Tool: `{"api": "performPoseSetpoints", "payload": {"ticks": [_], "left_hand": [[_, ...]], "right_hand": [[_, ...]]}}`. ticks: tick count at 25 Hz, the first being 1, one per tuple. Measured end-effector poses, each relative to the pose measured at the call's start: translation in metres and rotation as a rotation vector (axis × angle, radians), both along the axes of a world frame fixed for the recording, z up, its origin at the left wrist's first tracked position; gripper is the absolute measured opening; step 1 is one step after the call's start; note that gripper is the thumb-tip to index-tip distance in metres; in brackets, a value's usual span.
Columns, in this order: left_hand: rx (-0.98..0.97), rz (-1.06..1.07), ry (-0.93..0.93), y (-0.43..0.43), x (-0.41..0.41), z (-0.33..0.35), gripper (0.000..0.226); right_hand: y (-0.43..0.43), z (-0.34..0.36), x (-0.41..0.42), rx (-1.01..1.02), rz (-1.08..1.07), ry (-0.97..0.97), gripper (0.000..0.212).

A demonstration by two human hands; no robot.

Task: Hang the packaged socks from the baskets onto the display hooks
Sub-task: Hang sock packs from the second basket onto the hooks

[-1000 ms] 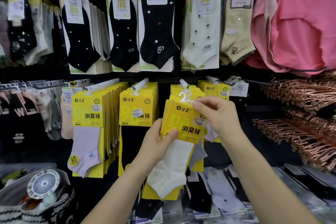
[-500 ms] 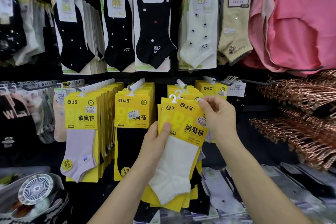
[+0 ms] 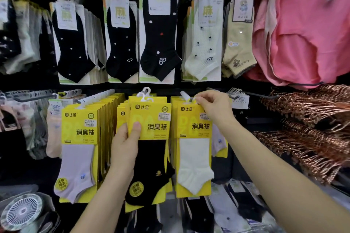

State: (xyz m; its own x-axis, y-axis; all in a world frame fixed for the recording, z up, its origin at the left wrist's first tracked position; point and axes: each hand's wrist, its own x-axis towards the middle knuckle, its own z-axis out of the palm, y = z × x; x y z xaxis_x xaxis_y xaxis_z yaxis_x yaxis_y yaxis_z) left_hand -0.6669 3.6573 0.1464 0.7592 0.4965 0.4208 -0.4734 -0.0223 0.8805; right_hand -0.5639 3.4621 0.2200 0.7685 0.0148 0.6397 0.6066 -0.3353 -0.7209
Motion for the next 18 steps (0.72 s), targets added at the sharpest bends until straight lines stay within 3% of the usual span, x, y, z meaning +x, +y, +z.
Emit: {"api": "performPoseSetpoints", "payload": {"ticks": [6, 13, 15, 18], "left_hand": [[0.005, 0.038, -0.006, 0.017, -0.010, 0.002, 0.018], [0.011, 0.049, -0.019, 0.021, -0.019, 0.002, 0.017], [0.008, 0.039, -0.010, 0.020, -0.020, 0.002, 0.017], [0.002, 0.015, 0.008, 0.015, -0.022, 0.001, 0.017]], "right_hand": [[0.001, 0.010, 0.003, 0.026, -0.031, -0.009, 0.029], [0.008, 0.000, -0.001, -0.137, -0.066, -0.010, 0.015], [0.005, -0.013, -0.001, -0.271, -0.136, -0.094, 0.029], [0.004, -0.028, 0.004, -0.416, -0.231, -0.066, 0.048]]}}
